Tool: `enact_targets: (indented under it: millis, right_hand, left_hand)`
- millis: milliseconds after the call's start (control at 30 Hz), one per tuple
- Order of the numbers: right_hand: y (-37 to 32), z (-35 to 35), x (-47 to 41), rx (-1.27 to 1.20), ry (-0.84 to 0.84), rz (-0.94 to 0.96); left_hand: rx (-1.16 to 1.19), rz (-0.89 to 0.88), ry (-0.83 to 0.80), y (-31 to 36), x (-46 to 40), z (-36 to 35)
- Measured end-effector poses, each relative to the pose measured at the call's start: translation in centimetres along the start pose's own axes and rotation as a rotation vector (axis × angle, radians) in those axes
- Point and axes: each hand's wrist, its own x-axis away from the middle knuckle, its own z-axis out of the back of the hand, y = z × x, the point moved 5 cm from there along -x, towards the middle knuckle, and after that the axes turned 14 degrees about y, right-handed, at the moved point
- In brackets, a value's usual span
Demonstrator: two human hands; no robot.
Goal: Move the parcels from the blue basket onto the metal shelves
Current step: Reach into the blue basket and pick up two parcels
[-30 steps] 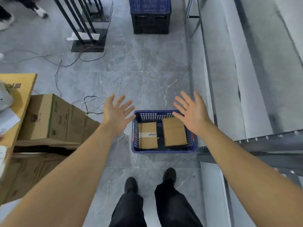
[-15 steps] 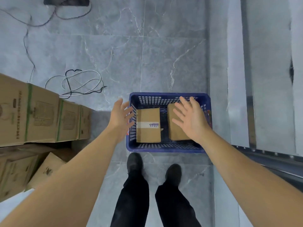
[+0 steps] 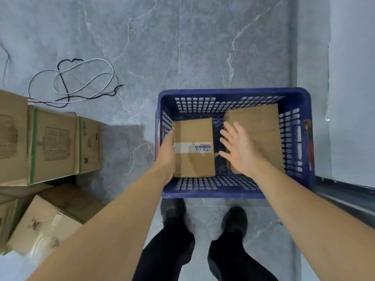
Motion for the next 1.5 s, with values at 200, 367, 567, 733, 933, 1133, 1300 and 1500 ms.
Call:
enact_targets:
  millis: [200,367,567,733,933,1133,1300,1500]
  right_hand:
    - [3.6,-0.3,-4.6,0.065,0.001,-0.027]
    - [5.9,-0.3,-7.1,0.102,0.006,-0.048]
    - [7.7,-0.9,-9.4,0.132,-0.010,-0.098]
    - [8.4,-1.2,-10.0,0.134,-0.035,-0.099]
    - [6.2,-0.3,-8.3,0.141,-0.024,-0.054]
    - [2.3,1.8,-4.4,0.166,0.015,0.115]
    - [-1.1,3.2,0.6,0.215,0.003,0.290]
    - [-3.6,4.9,6.7,0.059,0.055,0.251]
  left_hand:
    - [-0.029,0.063,0.027,-3.9,-5.4,-1.5]
    - [-0.075,0.087,0.100,-6.4,-9.8,-2.4]
    - [-0.126,0.079,0.165,-6.1,-9.2,-2.9]
    - [-0.039,0.132,0.161,-6.5,-9.7,-3.2]
    - [0.005,0.100,0.145,-7.1,-9.7,-2.4]
    - [0.039,0.011,0.067,-3.6,-4.1,-2.0]
    - [0.012,-0.182,0.025,0.6,2.3,-0.3]
    - [-0.119,-0.372,-0.122,3.7,8.7,3.2]
